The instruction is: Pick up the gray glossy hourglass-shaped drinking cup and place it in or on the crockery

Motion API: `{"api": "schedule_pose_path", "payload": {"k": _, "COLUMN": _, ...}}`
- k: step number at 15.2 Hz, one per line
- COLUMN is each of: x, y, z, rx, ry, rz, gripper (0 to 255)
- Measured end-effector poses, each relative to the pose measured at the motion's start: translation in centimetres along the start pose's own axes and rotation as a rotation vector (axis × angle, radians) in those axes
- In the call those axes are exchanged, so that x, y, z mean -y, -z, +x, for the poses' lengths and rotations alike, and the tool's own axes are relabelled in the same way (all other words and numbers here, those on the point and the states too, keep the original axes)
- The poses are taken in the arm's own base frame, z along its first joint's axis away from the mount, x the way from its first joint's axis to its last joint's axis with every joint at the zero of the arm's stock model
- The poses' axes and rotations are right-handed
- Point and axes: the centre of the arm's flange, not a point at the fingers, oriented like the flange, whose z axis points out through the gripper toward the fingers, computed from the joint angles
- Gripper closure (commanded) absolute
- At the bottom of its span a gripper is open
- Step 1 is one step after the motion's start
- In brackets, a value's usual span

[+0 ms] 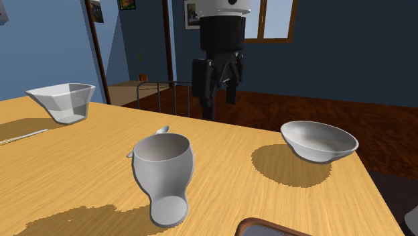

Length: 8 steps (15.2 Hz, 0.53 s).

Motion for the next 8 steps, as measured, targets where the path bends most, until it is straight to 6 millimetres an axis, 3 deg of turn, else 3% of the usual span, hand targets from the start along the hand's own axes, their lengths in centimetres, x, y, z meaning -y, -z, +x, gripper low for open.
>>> {"api": "schedule_pose_path", "payload": {"k": 4, "x": 4.5, "y": -1.3, "z": 3.0, "rx": 0.010, "ry": 0.007, "rz": 0.002, "gripper": 0}}
{"api": "schedule_pose_path", "payload": {"k": 8, "x": 6.9, "y": -3.5, "z": 4.7, "rx": 0.017, "ry": 0.010, "rz": 0.003, "gripper": 0}}
